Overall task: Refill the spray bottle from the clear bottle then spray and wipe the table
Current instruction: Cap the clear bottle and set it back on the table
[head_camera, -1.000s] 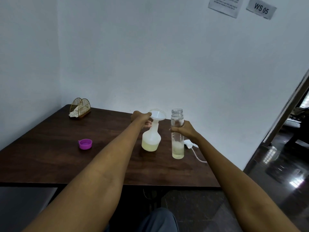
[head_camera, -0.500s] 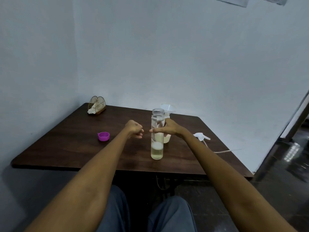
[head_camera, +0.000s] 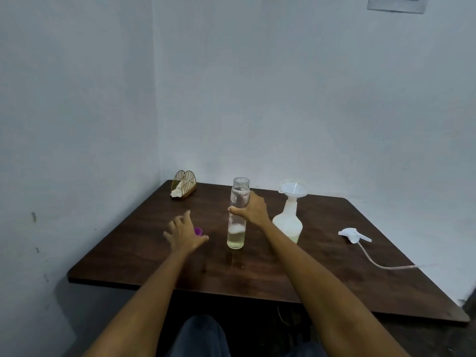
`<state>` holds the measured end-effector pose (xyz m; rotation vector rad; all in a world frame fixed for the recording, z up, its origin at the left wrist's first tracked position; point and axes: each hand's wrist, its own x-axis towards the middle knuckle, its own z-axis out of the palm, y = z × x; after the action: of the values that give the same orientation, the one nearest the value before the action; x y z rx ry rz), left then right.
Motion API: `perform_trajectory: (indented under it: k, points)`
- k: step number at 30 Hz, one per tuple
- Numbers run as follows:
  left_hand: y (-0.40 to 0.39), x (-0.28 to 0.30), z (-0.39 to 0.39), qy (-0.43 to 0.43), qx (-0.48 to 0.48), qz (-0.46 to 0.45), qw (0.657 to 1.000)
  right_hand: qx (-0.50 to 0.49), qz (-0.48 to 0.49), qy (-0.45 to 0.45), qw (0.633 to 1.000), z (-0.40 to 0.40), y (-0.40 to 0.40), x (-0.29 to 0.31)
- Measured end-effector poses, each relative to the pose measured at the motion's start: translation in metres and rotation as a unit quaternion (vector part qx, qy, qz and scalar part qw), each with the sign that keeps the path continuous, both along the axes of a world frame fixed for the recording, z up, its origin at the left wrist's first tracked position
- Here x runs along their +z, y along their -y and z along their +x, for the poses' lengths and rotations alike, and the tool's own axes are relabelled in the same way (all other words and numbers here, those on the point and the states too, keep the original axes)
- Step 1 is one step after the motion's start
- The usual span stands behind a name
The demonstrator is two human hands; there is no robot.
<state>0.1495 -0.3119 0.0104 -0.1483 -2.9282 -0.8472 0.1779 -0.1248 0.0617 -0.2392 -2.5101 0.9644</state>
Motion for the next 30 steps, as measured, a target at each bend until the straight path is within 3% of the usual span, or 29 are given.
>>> perform_trajectory:
  k: [7,12,18,30]
  points:
    - [-0.01,-0.019,-0.012,0.033,-0.029,-0.015,0.999,0.028,-0.034,0.007,0.999,-0.004,-0.003,-0.003]
    - [-0.021,-0.022,-0.01,-0.016,0.039,-0.044,0.998,0.058,-0.036,0.044,0.997,0.005,-0.01,-0.016]
    - [-0.029,-0.023,-0.021,0.084,0.009,-0.056,0.995,0.008,-0.06,0.038,0.997,0.014,-0.021,-0.03]
    - [-0.032,-0.024,-0.003,-0.061,-0.03,-0.07,0.995,-0.03,-0.062,-0.025,0.997,0.041,-0.027,-0.04]
